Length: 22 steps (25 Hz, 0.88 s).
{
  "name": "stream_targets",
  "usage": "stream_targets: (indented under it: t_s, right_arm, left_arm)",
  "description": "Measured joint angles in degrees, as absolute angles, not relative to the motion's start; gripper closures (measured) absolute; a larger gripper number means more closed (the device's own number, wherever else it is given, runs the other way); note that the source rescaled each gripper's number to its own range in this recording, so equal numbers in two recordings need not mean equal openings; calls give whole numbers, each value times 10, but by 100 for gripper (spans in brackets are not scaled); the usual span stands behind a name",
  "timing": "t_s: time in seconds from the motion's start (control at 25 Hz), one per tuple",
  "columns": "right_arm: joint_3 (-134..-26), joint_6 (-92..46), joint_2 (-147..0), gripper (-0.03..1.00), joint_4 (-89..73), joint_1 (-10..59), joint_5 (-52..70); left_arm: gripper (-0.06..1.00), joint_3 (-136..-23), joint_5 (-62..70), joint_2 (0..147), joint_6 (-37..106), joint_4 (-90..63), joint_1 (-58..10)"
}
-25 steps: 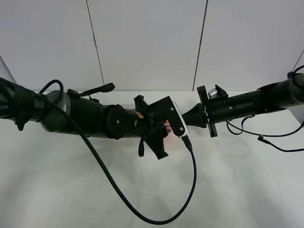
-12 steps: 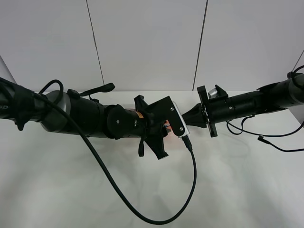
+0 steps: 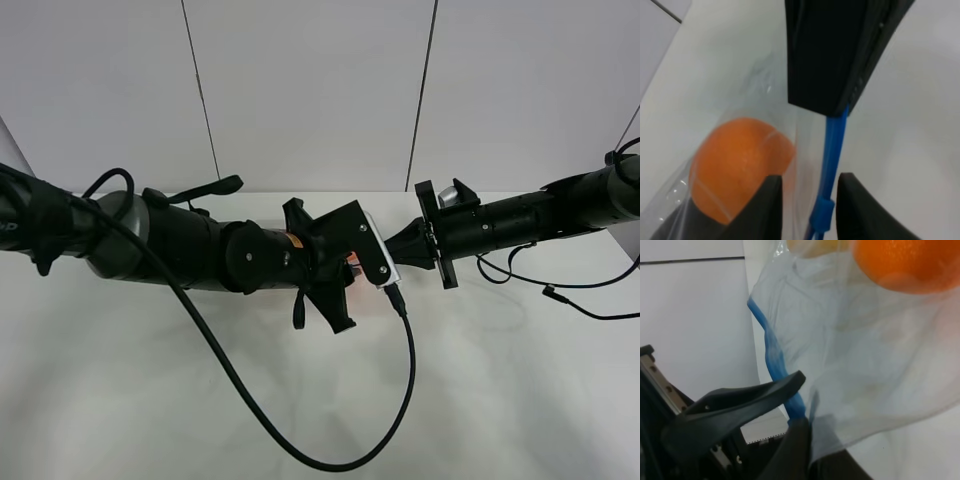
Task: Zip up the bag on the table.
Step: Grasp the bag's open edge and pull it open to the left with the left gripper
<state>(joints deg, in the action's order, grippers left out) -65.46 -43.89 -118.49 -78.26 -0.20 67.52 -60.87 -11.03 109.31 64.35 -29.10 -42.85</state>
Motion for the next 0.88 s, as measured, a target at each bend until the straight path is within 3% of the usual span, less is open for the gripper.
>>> stream_targets:
  t_s: [0.32,0.4,0.6,0.88]
  right_arm:
    - [-655,-439,-1185,97,-783,-2,672]
    - [-655,-439,-1185,97,-783,-2,672]
    - [-655,-439,-1185,97,-783,-2,671]
    - [-655,-436,-1185,97,-785,-2,671]
  left_arm:
    - [66,-609,-110,1093,643,-291,-428]
    - [70,-609,-110,1093,643,-291,-428]
    - [93,-609,-110,1093,643,-291,-428]
    - [94,-609,-110,1093,643,-291,-428]
